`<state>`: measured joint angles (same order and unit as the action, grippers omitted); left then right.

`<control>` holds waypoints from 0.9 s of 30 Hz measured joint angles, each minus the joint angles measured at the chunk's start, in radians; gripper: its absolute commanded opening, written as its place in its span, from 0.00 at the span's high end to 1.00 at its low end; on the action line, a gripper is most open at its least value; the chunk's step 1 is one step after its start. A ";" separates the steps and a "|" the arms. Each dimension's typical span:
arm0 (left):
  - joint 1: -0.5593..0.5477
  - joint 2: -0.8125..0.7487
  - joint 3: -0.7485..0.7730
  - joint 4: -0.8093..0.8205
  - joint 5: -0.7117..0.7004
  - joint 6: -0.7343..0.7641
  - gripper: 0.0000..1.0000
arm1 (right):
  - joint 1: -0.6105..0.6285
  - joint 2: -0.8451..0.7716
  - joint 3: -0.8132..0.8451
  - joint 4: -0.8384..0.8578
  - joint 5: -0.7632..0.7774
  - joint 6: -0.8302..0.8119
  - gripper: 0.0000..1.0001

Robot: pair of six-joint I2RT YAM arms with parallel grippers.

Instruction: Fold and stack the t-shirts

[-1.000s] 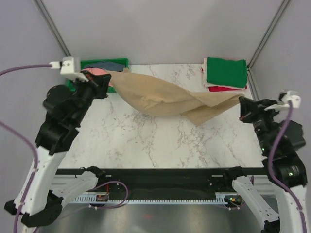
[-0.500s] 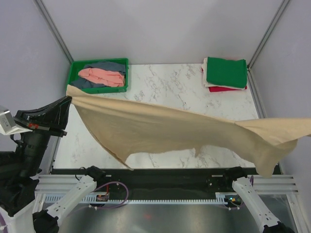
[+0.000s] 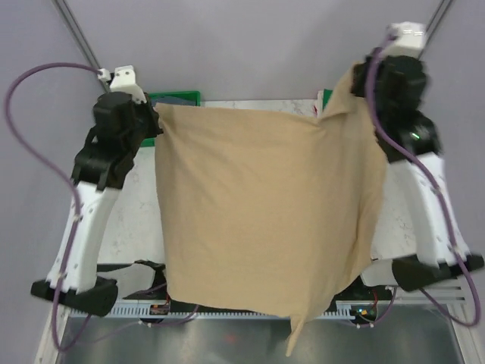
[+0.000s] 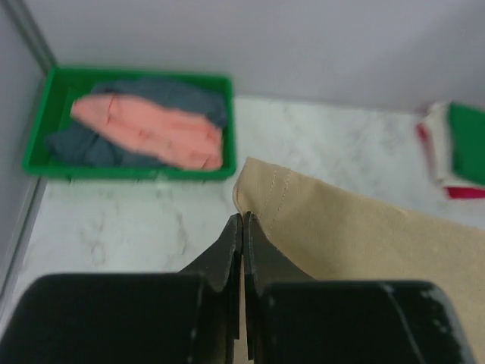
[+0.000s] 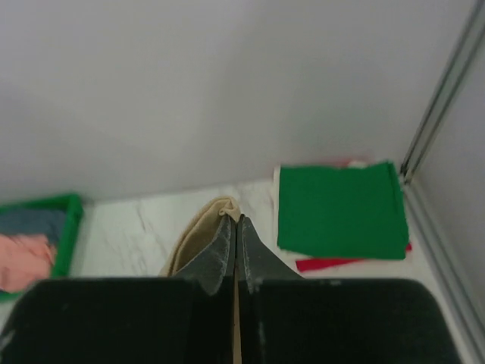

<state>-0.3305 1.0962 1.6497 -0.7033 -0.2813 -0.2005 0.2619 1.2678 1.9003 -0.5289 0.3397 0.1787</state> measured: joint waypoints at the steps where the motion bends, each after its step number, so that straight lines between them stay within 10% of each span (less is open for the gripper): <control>1: 0.056 0.080 -0.019 -0.028 0.028 -0.014 0.98 | 0.000 0.087 -0.040 0.011 -0.010 0.002 1.00; 3: 0.151 0.230 -0.047 -0.063 0.064 -0.034 0.98 | -0.002 0.261 -0.101 0.023 -0.030 0.008 0.97; 5: 0.228 0.417 -0.069 -0.107 0.089 -0.063 0.89 | -0.005 0.449 -0.142 0.018 -0.064 0.018 0.59; 6: 0.259 0.500 -0.085 -0.116 0.104 -0.075 0.78 | -0.007 0.533 -0.141 0.008 -0.082 0.023 0.32; 7: 0.282 0.567 -0.109 -0.127 0.111 -0.085 0.52 | -0.009 0.609 -0.130 -0.007 -0.097 0.026 0.25; 9: 0.316 0.630 -0.192 -0.138 0.123 -0.106 0.35 | -0.012 0.706 -0.112 -0.042 -0.117 0.022 0.17; 10: 0.325 0.633 -0.227 -0.144 0.126 -0.113 0.19 | -0.013 0.724 -0.112 -0.056 -0.124 0.024 0.16; 12: 0.331 0.608 -0.274 -0.175 0.128 -0.127 0.17 | -0.014 0.715 -0.114 -0.071 -0.129 0.033 0.13; 22: 0.280 0.272 -0.414 -0.069 0.138 -0.199 0.28 | -0.015 0.317 -0.481 0.182 -0.283 0.138 0.19; 27: 0.206 0.186 -0.554 -0.074 0.173 -0.214 0.28 | -0.015 0.425 -0.581 0.261 -0.422 0.177 0.31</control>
<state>-0.1249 1.2823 1.0958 -0.7769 -0.1085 -0.4141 0.2470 1.6928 1.3190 -0.2684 -0.0822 0.3561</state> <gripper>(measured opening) 0.709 0.734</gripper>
